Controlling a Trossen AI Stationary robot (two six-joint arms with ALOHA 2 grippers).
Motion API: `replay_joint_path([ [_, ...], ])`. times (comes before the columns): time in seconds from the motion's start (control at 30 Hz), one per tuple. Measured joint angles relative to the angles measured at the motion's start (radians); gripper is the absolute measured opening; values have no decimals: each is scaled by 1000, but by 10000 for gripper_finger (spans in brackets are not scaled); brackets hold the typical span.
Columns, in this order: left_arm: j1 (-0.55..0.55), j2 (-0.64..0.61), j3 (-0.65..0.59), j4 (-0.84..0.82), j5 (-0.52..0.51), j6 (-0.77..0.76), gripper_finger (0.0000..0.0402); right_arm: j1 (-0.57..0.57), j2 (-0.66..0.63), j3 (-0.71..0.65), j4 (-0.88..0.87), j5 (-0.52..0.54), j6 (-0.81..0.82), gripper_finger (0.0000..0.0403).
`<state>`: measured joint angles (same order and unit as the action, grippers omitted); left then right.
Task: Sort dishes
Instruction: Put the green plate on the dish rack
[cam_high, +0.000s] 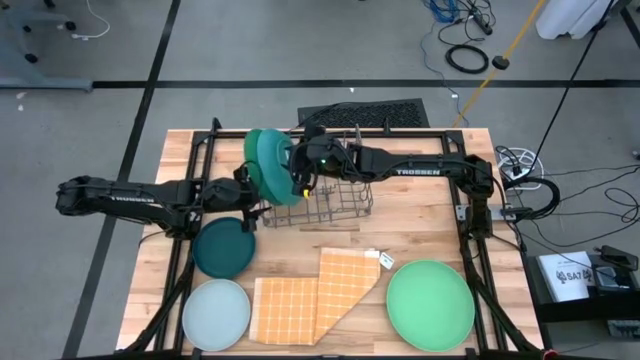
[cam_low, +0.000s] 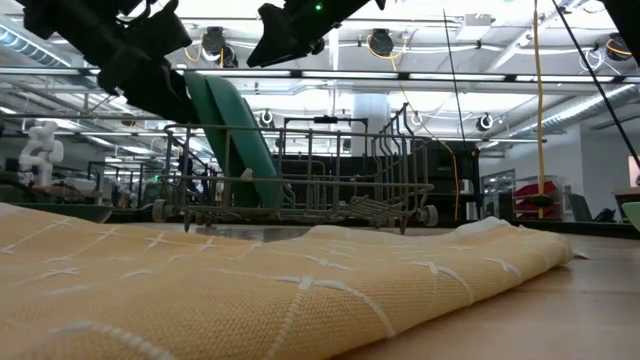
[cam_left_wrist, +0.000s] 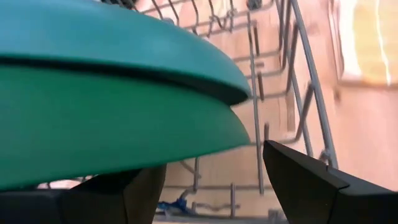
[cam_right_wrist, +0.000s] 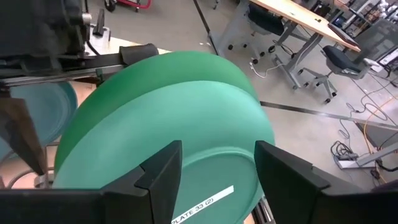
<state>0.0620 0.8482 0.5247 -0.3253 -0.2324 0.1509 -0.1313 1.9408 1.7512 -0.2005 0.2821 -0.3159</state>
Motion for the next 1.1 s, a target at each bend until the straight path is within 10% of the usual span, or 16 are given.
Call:
replay_joint_path([
  [1.1, -13, -334, -2, -186, -23, -38, 274, 79, -95, 2, -321, 9, 34, 194],
])
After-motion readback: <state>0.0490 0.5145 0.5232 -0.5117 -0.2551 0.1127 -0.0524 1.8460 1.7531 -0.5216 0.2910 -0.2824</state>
